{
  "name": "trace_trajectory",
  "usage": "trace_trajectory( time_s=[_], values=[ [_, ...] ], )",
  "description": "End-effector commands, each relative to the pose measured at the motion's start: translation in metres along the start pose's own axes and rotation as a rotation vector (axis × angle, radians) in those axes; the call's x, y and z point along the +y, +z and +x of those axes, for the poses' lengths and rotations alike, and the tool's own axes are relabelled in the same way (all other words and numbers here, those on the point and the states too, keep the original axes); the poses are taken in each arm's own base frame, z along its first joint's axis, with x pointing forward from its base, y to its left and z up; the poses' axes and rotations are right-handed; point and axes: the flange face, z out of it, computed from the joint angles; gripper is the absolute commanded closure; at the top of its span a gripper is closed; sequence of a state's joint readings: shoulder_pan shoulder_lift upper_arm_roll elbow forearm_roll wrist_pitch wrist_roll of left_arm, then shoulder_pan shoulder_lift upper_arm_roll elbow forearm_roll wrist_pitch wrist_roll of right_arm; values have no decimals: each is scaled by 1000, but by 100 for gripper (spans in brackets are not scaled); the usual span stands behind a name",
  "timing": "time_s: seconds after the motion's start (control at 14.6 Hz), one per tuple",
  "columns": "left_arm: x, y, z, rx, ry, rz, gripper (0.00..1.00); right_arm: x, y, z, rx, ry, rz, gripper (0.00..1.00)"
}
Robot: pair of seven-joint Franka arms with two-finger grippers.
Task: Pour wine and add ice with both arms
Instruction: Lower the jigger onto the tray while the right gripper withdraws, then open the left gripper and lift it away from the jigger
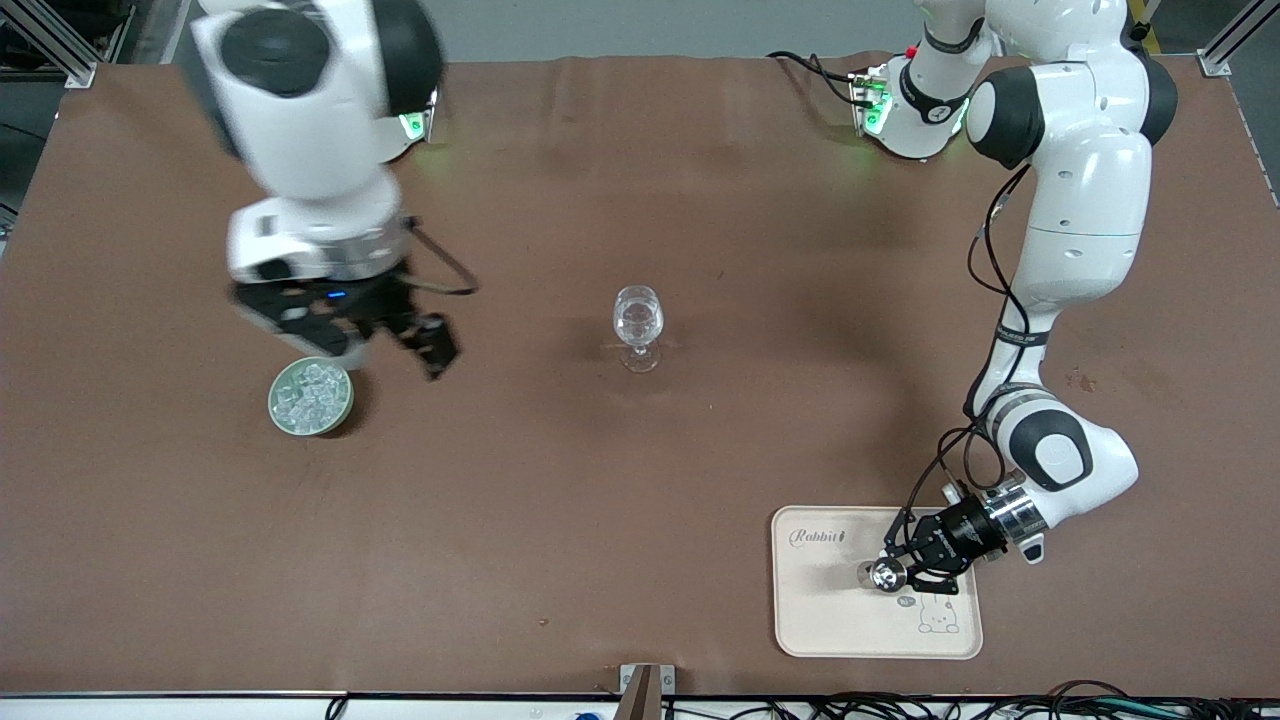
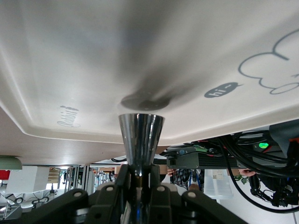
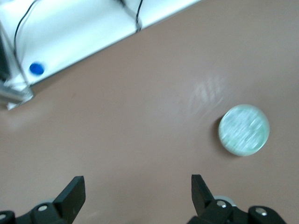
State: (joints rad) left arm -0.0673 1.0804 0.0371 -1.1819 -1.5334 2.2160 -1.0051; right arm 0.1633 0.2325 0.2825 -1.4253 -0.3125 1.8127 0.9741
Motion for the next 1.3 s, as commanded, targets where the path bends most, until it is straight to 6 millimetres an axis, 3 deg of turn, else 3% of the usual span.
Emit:
trace_trajectory(
  time_s=[0.0,0.14,0.27,0.55,0.62,0.68,0.82,1.03,1.23],
  values=[
    [2,-4,1,-19,0,-24,77,56,-7,41,30,-46,-35,0],
    [5,-9,2,-24,2,-31,68,102,-13,72,-9,-66,6,0],
    [8,-13,0,-44,4,-41,67,148,-14,93,-58,-142,-5,0],
    [5,-13,4,-59,9,-24,53,215,-33,105,-121,-179,-43,0],
    [4,-14,4,-60,7,-21,37,230,-39,106,-137,-217,-41,0],
    [3,-17,6,-56,0,-21,0,236,-46,103,-160,-251,-15,0],
    [5,-24,8,-49,0,-23,0,275,-56,107,-199,-266,13,0],
    [-2,-34,9,-31,2,-19,0,300,-48,113,-242,-262,40,0],
    [-9,-52,-3,16,140,47,0,301,-40,117,-232,-254,62,0]
  ],
)
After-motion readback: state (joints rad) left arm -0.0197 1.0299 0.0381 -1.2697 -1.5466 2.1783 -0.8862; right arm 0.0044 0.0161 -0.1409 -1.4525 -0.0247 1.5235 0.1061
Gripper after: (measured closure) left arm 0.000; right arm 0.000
